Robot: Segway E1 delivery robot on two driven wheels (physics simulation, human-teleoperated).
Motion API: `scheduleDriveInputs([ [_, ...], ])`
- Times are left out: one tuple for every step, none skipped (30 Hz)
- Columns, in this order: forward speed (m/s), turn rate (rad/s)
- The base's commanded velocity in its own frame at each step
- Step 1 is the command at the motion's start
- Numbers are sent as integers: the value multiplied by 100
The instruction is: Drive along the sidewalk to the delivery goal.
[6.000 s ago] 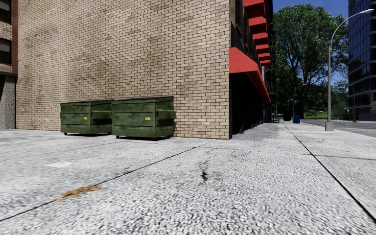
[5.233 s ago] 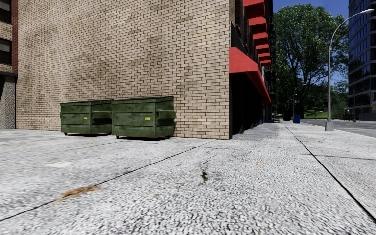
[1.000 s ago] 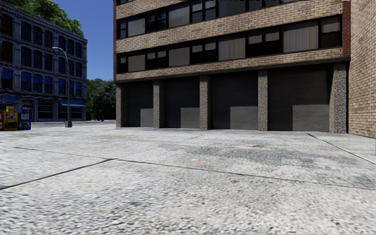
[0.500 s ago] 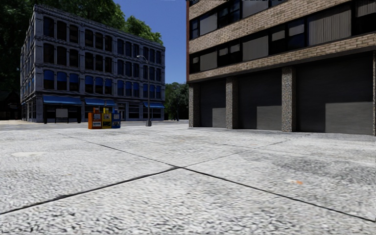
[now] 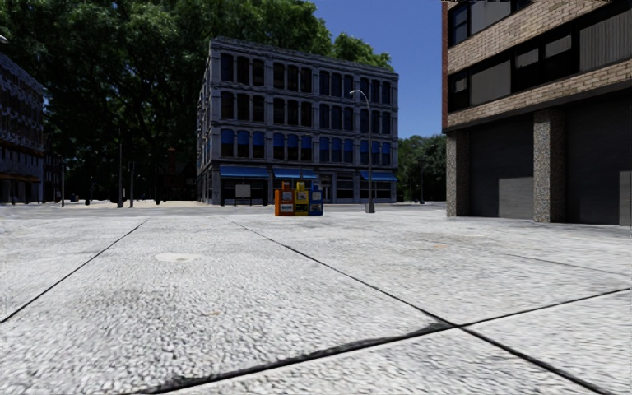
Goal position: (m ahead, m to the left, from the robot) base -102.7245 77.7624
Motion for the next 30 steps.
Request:
scheduleDriveInputs([
  [174,83],
  [174,83],
  [174,83],
  [173,83],
  [173,83],
  [173,83],
  [173,83],
  [173,83],
  [173,83],
  [173,83],
  [173,83],
  [173,83],
  [173,83],
  [173,83],
  [172,83],
  [172,83],
  [172,83],
  [172,83],
  [172,83],
  [172,83],
  [172,83],
  [172,83],
  [172,83],
  [172,83],
  [172,83],
  [172,83],
  [172,83],
  [172,83],
  [172,83],
  [172,83],
])
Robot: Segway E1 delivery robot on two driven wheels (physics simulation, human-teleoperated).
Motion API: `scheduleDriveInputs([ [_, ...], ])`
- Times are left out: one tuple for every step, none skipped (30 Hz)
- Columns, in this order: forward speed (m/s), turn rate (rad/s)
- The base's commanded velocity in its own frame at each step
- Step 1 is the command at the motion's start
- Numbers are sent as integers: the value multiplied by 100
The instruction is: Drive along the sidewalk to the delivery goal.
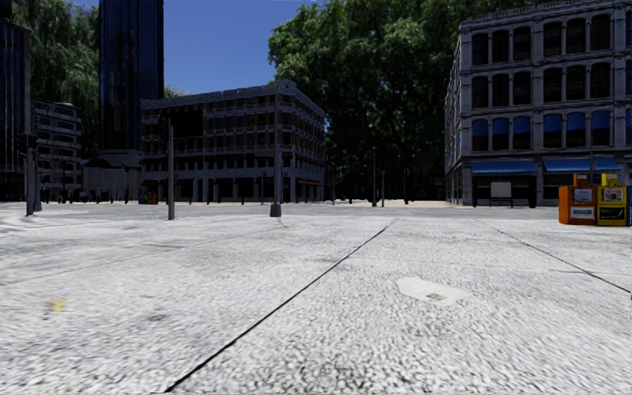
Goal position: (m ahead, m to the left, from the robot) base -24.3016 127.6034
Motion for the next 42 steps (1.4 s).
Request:
scheduleDriveInputs([
  [172,83],
  [172,83],
  [172,83],
  [172,0],
  [172,0],
  [172,0],
  [173,0],
  [174,0],
  [175,0],
  [175,0],
  [176,0],
  [176,0],
  [177,0],
  [179,0],
  [182,0],
  [200,0],
  [200,0],
  [200,0],
  [200,0],
  [200,0],
  [200,0],
  [200,0],
  [200,0],
  [200,0],
  [200,0],
  [200,0],
  [200,0],
  [200,0],
  [200,0],
  [200,0],
  [200,0],
  [200,0],
  [200,0],
  [200,0],
  [200,0],
  [200,0],
  [200,0],
  [200,0],
  [200,0],
  [200,0],
  [200,0],
  [200,0],
])
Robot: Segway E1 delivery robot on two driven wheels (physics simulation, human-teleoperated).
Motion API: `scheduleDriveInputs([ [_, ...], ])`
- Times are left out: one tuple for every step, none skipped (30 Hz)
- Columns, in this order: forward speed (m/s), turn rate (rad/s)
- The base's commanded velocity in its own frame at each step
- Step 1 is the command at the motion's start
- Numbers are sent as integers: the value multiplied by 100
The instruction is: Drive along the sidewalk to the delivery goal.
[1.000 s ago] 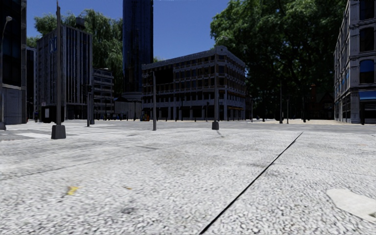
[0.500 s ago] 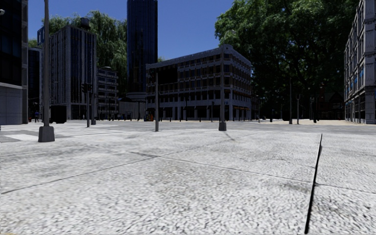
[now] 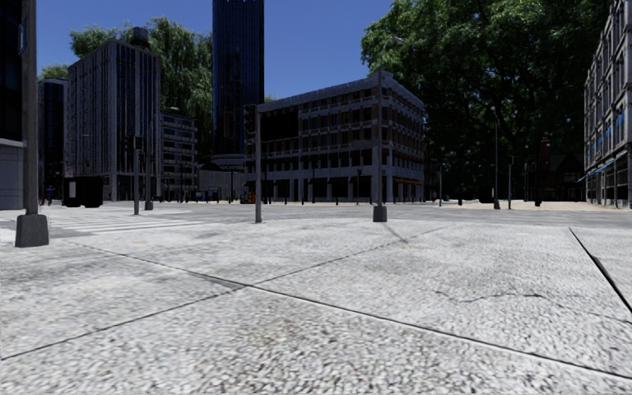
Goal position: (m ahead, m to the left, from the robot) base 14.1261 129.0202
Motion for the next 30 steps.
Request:
scheduleDriveInputs([
  [200,0],
  [200,0],
  [200,0],
  [200,0],
  [200,0],
  [200,0],
  [200,0],
  [200,0],
  [200,0],
  [200,0],
  [200,0],
  [200,0],
  [200,0],
  [200,0],
  [200,0],
  [200,0],
  [200,0],
  [200,0],
  [200,0],
  [200,0],
  [200,3],
  [200,3],
  [200,10],
  [200,14],
  [200,18],
  [200,24],
  [200,31],
  [200,31],
  [200,35],
  [200,37],
])
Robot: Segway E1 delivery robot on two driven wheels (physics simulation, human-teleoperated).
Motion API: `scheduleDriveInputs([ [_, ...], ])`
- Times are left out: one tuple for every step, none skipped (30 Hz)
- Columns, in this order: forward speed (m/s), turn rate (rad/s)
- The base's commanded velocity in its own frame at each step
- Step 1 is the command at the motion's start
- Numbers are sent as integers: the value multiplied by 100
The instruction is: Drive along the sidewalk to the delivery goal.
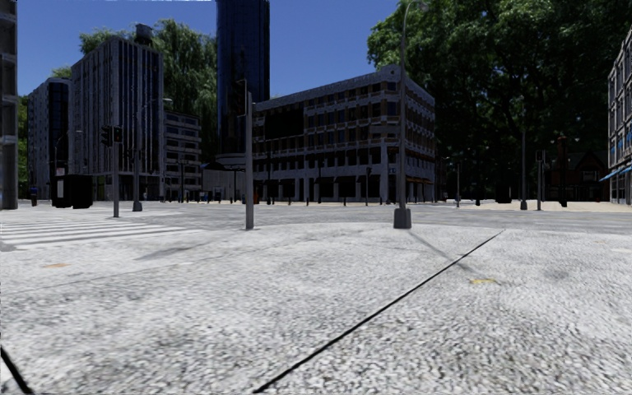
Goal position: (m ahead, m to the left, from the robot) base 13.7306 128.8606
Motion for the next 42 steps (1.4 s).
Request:
scheduleDriveInputs([
  [200,37],
  [200,38],
  [200,38],
  [200,38],
  [200,38],
  [200,38],
  [200,38],
  [200,38],
  [200,38],
  [200,38],
  [200,38],
  [200,38],
  [200,38],
  [200,38],
  [200,38],
  [200,38],
  [200,38],
  [200,38],
  [200,39],
  [200,39],
  [200,39],
  [200,39],
  [200,39],
  [200,39],
  [200,39],
  [200,39],
  [200,39],
  [200,39],
  [200,39],
  [200,40],
  [200,40],
  [200,41],
  [200,41],
  [200,42],
  [200,42],
  [200,43],
  [200,44],
  [200,45],
  [200,46],
  [200,47],
  [200,47],
  [200,48],
])
